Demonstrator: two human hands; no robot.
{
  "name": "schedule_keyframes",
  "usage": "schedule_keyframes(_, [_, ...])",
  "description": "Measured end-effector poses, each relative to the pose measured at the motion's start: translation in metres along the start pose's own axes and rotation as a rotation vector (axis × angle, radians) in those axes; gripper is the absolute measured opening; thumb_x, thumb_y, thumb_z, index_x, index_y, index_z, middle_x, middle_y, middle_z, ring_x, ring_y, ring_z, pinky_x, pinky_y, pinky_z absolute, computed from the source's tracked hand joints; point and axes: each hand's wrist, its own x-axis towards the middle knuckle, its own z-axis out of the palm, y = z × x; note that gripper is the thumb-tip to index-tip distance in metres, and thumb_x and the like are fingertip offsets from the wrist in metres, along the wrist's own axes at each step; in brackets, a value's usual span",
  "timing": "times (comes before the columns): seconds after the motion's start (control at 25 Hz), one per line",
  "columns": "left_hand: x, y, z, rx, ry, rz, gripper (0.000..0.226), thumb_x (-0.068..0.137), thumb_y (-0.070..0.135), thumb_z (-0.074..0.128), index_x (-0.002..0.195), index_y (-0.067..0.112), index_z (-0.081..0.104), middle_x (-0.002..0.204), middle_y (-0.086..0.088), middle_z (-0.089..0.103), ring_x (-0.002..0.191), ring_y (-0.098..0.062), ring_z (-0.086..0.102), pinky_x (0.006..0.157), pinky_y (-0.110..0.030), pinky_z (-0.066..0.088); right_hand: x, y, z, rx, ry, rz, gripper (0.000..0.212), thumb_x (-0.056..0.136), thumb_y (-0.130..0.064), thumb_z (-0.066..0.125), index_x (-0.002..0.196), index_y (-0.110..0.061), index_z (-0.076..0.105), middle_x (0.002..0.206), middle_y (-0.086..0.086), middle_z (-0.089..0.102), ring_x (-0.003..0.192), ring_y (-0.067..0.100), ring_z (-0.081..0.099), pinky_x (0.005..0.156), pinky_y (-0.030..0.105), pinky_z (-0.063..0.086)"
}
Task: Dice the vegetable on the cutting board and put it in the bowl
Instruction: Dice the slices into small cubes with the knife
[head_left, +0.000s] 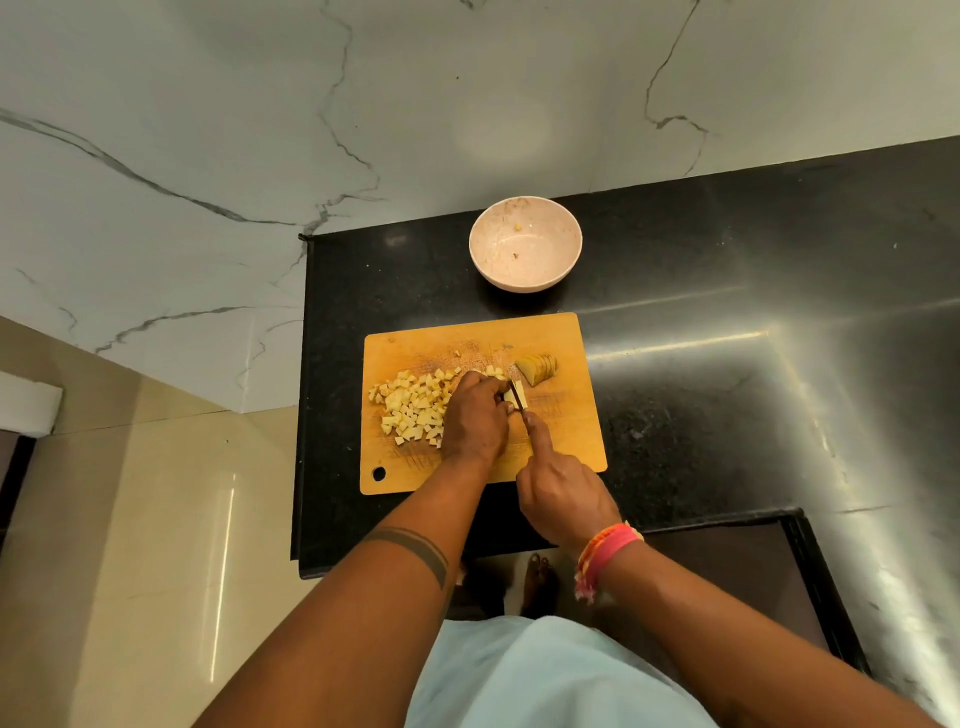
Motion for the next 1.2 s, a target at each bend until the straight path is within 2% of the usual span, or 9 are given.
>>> schedule_keyframes(0.12, [0.003,-0.003,0.001,-0.004,0.005,-0.023,0.029,0.091,0.015,0.073,0.121,0.014,0.072,0.111,0.0,0.06,0.101,-0.018,0.06,0.086,-0.023,0.045,0.011,-0.004,0.0,0.015,0.005,0.005,0.068,0.101,-0.022,0.038,0.161,-0.015,0.007,0.07,0.004,0.057,0.054,0.024,0.048,0.051,0.035,0.034])
schedule_keyframes(0.32, [0.005,-0.006,0.003,-0.016,0.026,-0.017,0.028,0.09,0.015,0.075,0.118,0.012,0.074,0.108,0.001,0.061,0.098,-0.015,0.06,0.086,-0.022,0.047,0.009,-0.004,0.003,0.043,0.019,0.028,0.066,0.1,-0.023,0.038,0.161,-0.018,0.012,0.073,0.007,0.06,0.06,0.029,0.055,0.054,0.038,0.041])
schedule_keyframes(0.56, [0.002,-0.005,0.005,-0.032,0.05,-0.007,0.026,0.091,0.013,0.074,0.117,0.009,0.074,0.11,0.0,0.062,0.1,-0.016,0.062,0.092,-0.027,0.052,0.011,0.0,0.001,0.051,-0.005,0.067,0.064,0.1,-0.024,0.038,0.159,-0.024,0.015,0.076,0.008,0.061,0.061,0.029,0.053,0.055,0.036,0.036])
schedule_keyframes(0.76, [0.001,-0.003,0.004,-0.002,0.053,-0.013,0.025,0.093,0.009,0.07,0.118,0.008,0.073,0.11,0.0,0.06,0.096,-0.014,0.058,0.083,-0.019,0.044,0.017,-0.006,0.004,0.044,-0.05,0.053,0.063,0.101,-0.025,0.035,0.159,-0.026,0.01,0.076,0.008,0.057,0.063,0.03,0.054,0.057,0.038,0.039])
schedule_keyframes(0.88, [0.0,-0.001,0.005,0.011,0.053,-0.031,0.023,0.094,0.01,0.068,0.116,0.009,0.073,0.11,-0.001,0.06,0.094,-0.014,0.057,0.08,-0.02,0.043,0.002,-0.002,0.01,0.009,-0.077,0.053,0.067,0.101,-0.023,0.036,0.161,-0.022,0.005,0.072,0.006,0.054,0.057,0.027,0.049,0.054,0.037,0.036])
schedule_keyframes(1.0, [-0.001,0.0,0.005,-0.005,0.053,-0.047,0.024,0.094,0.011,0.069,0.118,0.009,0.073,0.113,-0.001,0.06,0.097,-0.015,0.058,0.081,-0.02,0.043,-0.018,0.008,0.013,-0.021,-0.091,0.049,0.068,0.101,-0.024,0.038,0.161,-0.022,0.006,0.065,0.002,0.049,0.052,0.022,0.046,0.051,0.036,0.034])
schedule_keyframes(1.08, [-0.005,0.002,0.004,-0.012,0.053,-0.052,0.026,0.096,0.012,0.067,0.122,0.01,0.071,0.117,-0.001,0.057,0.101,-0.016,0.059,0.084,-0.02,0.044,-0.026,0.016,0.011,0.006,-0.094,0.056,0.067,0.1,-0.025,0.039,0.16,-0.025,0.008,0.065,0.003,0.055,0.052,0.023,0.05,0.049,0.039,0.037])
schedule_keyframes(1.2, [-0.014,0.01,0.007,-0.023,0.055,-0.078,0.032,0.1,0.028,0.059,0.129,0.014,0.065,0.126,-0.002,0.051,0.113,-0.021,0.056,0.091,-0.029,0.049,-0.03,0.025,0.003,0.074,-0.052,0.061,0.065,0.099,-0.025,0.039,0.158,-0.028,0.012,0.063,0.001,0.059,0.052,0.023,0.054,0.049,0.041,0.041])
